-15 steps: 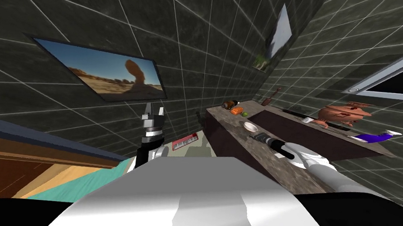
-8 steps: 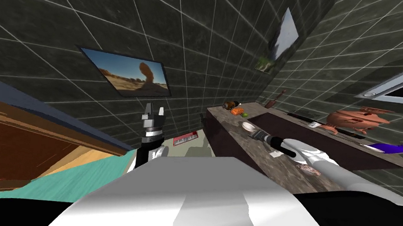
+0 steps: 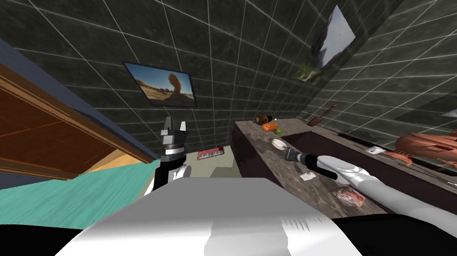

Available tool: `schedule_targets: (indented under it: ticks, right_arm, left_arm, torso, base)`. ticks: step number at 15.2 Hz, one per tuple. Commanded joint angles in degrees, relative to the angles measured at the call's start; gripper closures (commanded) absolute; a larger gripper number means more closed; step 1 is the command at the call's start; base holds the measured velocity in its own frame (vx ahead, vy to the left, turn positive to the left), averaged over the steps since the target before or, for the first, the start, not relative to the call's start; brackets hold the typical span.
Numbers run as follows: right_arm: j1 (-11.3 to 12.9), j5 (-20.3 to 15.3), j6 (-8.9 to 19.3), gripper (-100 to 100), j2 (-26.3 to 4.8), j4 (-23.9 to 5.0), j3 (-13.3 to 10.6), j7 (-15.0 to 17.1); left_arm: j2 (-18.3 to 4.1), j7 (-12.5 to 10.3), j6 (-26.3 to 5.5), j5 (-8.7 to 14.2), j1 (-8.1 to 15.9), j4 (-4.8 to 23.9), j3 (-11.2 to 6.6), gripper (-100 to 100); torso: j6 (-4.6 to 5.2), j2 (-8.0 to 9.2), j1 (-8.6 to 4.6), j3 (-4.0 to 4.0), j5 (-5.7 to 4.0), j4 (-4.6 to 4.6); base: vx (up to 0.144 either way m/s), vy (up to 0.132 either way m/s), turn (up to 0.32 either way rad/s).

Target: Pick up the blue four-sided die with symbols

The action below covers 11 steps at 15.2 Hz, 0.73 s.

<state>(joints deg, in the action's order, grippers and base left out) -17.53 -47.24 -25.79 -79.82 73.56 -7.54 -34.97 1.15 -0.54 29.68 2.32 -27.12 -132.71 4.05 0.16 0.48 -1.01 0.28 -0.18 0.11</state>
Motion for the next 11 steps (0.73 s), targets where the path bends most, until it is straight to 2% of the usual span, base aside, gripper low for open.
schedule_targets:
  ticks: [1, 6, 11]
  right_arm:
    - [-0.87, -1.42, -0.27, -100, -1.27, 2.02, -0.52, -1.41]
    - [-3.18, -5.49, -1.42, -100, -3.94, 6.61, -2.18, -6.07]
    - [-5.41, -8.21, -1.59, -100, -5.27, 9.58, -3.4, -9.95]
  left_arm:
    - [0.0, 0.0, 0.0, 0.0, 0.0, 0.0, 0.0, 0]
    - [0.0, 0.0, 0.0, 0.0, 0.0, 0.0, 0.0, 0]
    - [0.0, 0.0, 0.0, 0.0, 0.0, 0.0, 0.0, 0]
  torso:
    - [0.0, 0.0, 0.0, 0.0, 0.0, 0.0]
    - [-0.02, 0.01, -0.07, 0.0, 0.0, 0.0]
    - [-0.01, -0.15, -0.11, -0.09, -0.03, -0.03]
  base:
    - [-0.099, -0.129, 0.071]
    - [-0.109, -0.172, 0.155]
    - [-0.091, -0.178, 0.125]
